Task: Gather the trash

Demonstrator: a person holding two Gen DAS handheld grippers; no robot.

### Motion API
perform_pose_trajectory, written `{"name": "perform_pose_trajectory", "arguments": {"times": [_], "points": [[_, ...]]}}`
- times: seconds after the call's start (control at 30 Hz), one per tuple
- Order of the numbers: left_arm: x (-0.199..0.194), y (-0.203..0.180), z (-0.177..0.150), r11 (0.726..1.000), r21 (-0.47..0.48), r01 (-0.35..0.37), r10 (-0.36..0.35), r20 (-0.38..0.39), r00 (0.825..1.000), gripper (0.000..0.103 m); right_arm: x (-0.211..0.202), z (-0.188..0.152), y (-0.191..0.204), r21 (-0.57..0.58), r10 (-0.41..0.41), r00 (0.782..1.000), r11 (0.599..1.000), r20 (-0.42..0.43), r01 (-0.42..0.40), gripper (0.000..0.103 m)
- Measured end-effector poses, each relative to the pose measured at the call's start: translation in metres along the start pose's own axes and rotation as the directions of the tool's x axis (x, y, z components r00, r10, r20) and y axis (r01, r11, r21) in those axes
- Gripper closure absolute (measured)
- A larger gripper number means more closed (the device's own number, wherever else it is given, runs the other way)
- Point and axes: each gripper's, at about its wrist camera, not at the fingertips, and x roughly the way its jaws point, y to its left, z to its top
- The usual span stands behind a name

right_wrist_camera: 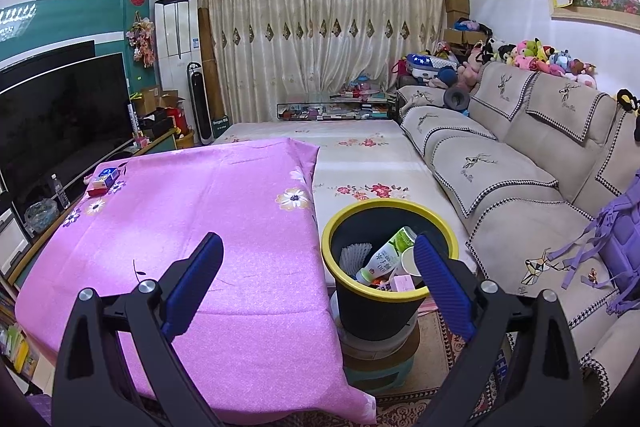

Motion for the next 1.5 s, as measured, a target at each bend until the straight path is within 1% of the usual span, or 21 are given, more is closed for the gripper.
{"name": "perform_pose_trajectory", "arguments": {"times": [1.37, 1.5], "points": [[0.0023, -0.0031, -0.0001, 1.000, 0.011, -0.005, 0.005, 0.002, 1.000, 0.005, 0.0028, -0.0001, 0.0002, 0.004, 0.004, 1.000, 1.000, -0.004, -0.004, 0.012], [0.0030, -0.0027, 0.0001, 1.000, 0.010, -0.007, 0.007, 0.002, 1.000, 0.005, 0.0061, -0.0029, 0.0055, 0.004, 0.005, 1.000, 1.000, -0.008, -0.005, 0.012]]}}
